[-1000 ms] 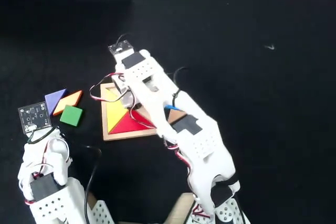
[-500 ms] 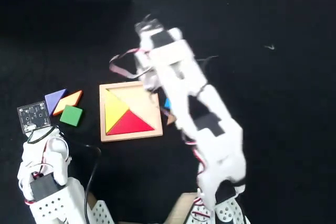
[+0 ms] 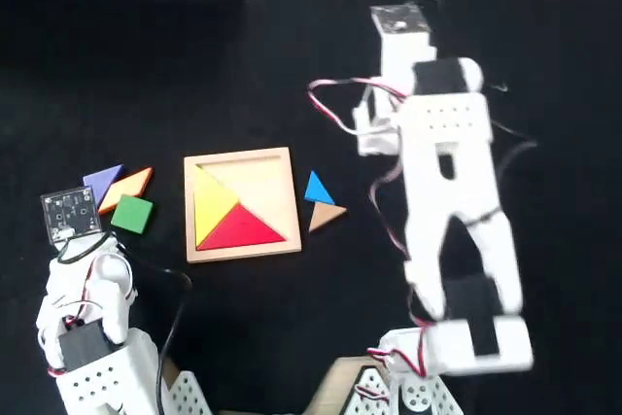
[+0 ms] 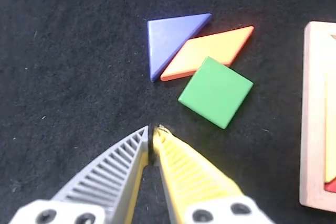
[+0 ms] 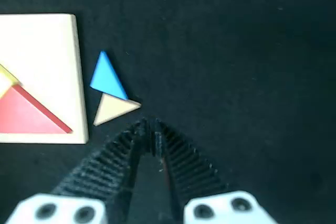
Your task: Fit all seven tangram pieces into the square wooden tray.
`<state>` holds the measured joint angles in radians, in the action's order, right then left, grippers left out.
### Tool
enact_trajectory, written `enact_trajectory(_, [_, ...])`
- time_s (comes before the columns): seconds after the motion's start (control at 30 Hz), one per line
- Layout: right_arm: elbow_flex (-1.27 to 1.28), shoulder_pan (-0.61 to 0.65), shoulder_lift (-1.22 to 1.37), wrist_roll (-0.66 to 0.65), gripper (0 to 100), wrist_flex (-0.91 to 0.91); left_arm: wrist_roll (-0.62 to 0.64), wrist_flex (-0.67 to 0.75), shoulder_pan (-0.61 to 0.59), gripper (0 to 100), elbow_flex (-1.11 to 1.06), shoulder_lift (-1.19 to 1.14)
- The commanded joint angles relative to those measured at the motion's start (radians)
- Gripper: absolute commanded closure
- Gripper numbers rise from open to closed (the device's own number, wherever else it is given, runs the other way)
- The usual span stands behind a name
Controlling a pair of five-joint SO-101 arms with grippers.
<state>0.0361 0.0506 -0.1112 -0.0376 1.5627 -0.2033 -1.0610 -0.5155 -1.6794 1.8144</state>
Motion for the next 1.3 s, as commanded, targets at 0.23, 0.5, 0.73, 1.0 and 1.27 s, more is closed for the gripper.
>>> enact_trajectory(0.23, [0.697, -0.091, -0.384, -0.115, 98.4, -0.459, -0.002, 0.014, 0.021, 97, -0.012, 0.008])
enact_trajectory(0.5, [0.823, -0.002, -0.346, -0.107, 98.3, -0.549, -0.006, -0.052, 0.028, 97, 0.028, 0.008])
enact_trajectory(0.73, [0.765, 0.017, -0.24, -0.115, 98.3, -0.551, -0.012, -0.086, 0.03, 97, 0.047, 0.006])
enact_trajectory(1.0, [0.59, 0.167, -0.216, -0.112, 96.3, -0.454, -0.063, -0.077, 0.031, 92, 0.035, 0.005])
enact_trajectory(1.27, [0.538, 0.242, -0.216, -0.107, 83.3, -0.45, -0.058, -0.078, 0.027, 92, 0.036, 0.005])
